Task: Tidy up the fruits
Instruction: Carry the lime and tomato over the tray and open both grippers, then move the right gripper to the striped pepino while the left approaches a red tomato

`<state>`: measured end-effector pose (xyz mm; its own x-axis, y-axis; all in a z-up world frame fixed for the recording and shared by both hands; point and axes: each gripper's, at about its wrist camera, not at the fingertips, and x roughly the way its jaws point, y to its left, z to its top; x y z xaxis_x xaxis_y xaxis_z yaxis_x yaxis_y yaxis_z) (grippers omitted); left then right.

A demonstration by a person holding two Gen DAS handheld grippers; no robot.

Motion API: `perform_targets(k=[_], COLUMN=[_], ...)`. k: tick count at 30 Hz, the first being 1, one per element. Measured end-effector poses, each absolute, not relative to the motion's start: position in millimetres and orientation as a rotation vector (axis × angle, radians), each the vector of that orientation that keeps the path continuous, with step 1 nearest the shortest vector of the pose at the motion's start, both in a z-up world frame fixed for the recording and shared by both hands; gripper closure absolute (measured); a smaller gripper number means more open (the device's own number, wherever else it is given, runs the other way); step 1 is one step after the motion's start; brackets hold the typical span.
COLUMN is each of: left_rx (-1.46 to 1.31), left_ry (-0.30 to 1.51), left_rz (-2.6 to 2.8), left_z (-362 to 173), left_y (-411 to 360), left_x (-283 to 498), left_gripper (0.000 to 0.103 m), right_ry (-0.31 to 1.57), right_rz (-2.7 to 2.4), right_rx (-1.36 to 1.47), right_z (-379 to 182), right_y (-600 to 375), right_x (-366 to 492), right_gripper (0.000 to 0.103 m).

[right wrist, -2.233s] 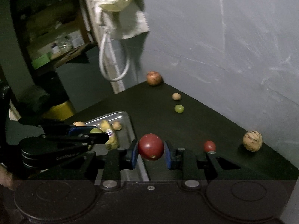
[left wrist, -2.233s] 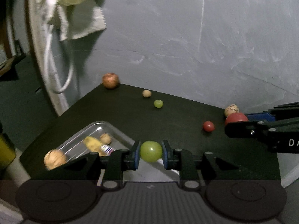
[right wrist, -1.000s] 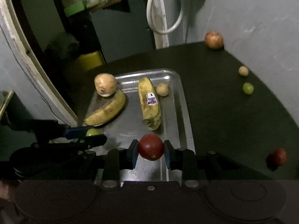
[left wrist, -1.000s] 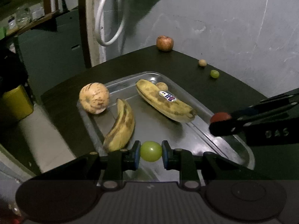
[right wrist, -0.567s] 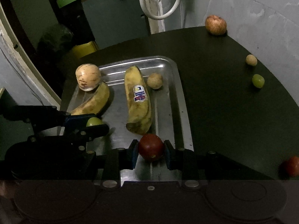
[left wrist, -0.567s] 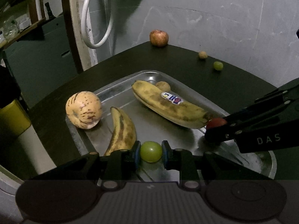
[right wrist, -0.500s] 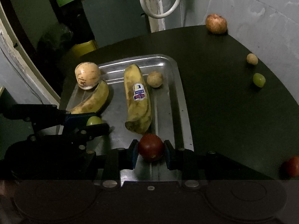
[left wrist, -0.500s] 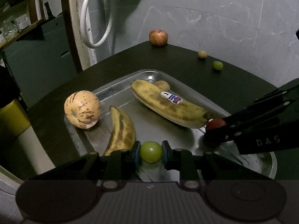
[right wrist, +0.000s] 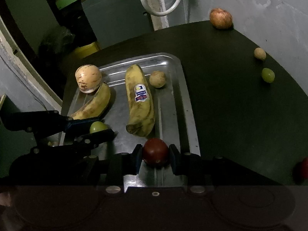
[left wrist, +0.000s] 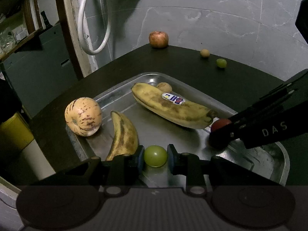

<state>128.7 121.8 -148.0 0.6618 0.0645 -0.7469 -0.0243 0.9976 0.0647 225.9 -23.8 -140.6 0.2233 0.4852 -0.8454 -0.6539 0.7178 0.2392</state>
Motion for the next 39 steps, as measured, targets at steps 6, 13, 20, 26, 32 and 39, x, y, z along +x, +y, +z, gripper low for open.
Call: perform_targets(k=[6, 13, 20, 26, 32, 39], left_rx=[0.061, 0.070, 0.062, 0.039, 0.025, 0.013], left_ry=[0.846, 0.839, 0.816, 0.793, 0.740, 0.678], left_rz=[0.050, 0.044, 0.027, 0.012, 0.035, 0.035], left_z=[-147.2, -144.3, -135.2, -123.3, -93.6, -55.1], left_y=[122.0, 119.5, 113.9, 109.7, 105.5, 86.9], left_x=[128.2, 127.5, 125.4, 118.1, 98.9, 62.9], left_gripper=[0.071, 0.061, 0.033, 0.016, 0.009, 0.001], right_ry=[1.100, 1.086, 1.041, 0.993, 0.938, 0.872], right_rz=[0.784, 0.778, 0.770, 0.753, 0.722, 0.656], right_rx=[-0.152, -0.112, -0.039, 0.013, 0.068, 0.128], right_z=[-137.8, -124.2, -91.5, -59.4, -31.3, -12.2], right_y=[-26.0, -31.5, -52.2, -83.3, -122.7, -181.1], right_x=[227.4, 226.6, 221.7, 210.0, 189.7, 159.5], right_gripper=[0.068, 0.063, 0.053, 0.036, 0.023, 0.012])
